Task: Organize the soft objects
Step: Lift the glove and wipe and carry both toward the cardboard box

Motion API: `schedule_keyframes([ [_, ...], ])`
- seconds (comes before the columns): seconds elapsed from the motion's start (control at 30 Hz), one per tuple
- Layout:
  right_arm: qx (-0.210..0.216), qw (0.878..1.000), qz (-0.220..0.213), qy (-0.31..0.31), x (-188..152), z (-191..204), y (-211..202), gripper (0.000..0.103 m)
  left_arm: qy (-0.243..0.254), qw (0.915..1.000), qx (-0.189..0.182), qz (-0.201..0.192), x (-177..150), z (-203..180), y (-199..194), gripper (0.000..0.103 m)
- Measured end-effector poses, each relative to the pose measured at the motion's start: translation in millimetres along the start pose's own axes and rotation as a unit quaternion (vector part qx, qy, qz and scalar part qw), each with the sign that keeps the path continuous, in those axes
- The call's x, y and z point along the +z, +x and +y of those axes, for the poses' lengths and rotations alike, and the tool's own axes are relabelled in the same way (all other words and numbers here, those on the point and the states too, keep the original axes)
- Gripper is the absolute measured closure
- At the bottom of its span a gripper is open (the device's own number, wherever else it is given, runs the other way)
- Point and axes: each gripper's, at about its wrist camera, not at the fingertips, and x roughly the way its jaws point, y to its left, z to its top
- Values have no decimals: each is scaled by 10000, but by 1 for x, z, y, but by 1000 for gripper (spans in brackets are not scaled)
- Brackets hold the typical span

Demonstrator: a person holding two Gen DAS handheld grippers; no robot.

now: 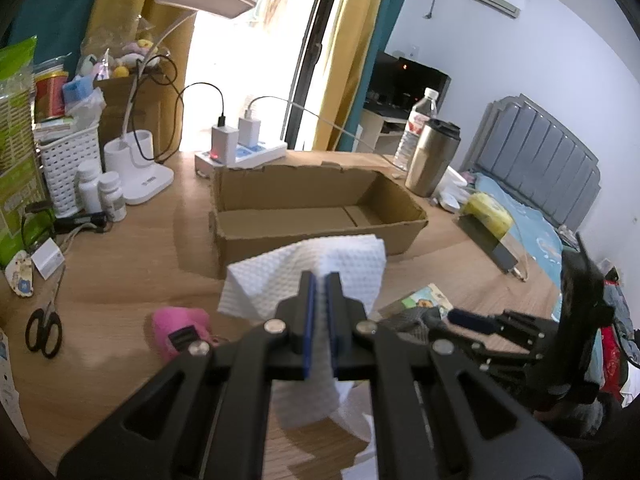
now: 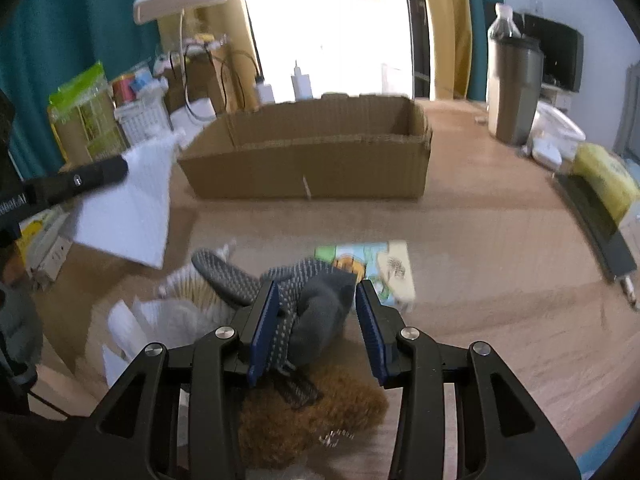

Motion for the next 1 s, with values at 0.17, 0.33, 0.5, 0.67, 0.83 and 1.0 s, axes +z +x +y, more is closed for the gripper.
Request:
schedule_keyframes([
  [0.17, 50, 9997, 236, 107, -8, 2, 8, 60, 9, 10000, 35, -66, -1, 1, -5, 97],
  [0.33, 210, 9988, 370, 236, -7, -2, 14, 80, 54, 9999, 59, -106, -2, -1, -7, 97],
  [0.5, 264, 9992, 278, 56, -7, 4, 11, 89, 92, 9999, 75, -83, 0, -5, -3, 97],
  [0.67, 331, 9994, -30, -123, 3, 12, -3, 90, 152, 9998, 93, -134, 2, -7, -2, 97],
  [0.83, 385, 9980, -402, -293, 21, 20, -17, 90, 189, 9996, 115, -184, 9, -9, 0, 97],
  [1.0, 431, 9958, -725, -365, 46, 18, -24, 90, 185, 9992, 165, -321, 21, -9, -2, 97],
])
